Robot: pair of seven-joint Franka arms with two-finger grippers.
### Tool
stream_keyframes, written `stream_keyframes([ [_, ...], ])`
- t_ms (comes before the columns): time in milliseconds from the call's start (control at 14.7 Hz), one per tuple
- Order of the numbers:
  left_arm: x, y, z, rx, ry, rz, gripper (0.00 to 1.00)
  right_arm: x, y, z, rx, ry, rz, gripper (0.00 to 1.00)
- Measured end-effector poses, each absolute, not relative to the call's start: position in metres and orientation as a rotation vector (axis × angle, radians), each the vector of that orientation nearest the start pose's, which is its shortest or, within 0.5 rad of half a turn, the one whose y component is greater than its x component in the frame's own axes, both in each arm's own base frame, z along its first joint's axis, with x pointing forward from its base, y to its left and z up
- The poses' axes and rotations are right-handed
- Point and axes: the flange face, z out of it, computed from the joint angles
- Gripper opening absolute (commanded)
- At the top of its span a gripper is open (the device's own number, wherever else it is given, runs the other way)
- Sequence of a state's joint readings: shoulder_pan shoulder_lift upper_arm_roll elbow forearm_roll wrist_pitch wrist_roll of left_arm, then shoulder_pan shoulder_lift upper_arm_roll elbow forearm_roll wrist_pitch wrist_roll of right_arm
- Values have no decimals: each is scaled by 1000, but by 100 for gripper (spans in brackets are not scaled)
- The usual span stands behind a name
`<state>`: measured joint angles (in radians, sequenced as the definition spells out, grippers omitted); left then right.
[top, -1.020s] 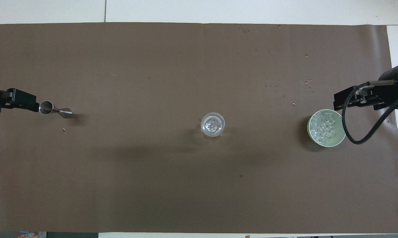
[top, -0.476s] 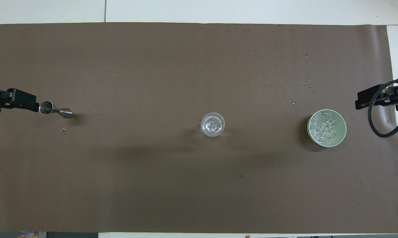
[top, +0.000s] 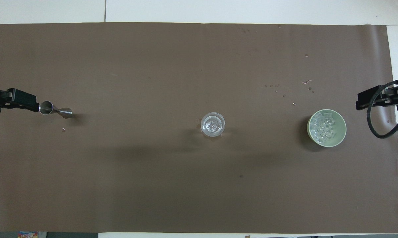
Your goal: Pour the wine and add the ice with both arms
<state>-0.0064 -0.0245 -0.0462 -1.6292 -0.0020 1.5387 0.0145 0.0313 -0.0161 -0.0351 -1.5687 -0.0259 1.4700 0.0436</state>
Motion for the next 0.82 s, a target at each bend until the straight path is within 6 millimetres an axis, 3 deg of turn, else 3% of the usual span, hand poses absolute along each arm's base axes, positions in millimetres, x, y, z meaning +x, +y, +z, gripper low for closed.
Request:
stream_keyframes([
  [816,541,-29,608,-3138,105,104,100,539,-13,626,-3165,99,130,100],
])
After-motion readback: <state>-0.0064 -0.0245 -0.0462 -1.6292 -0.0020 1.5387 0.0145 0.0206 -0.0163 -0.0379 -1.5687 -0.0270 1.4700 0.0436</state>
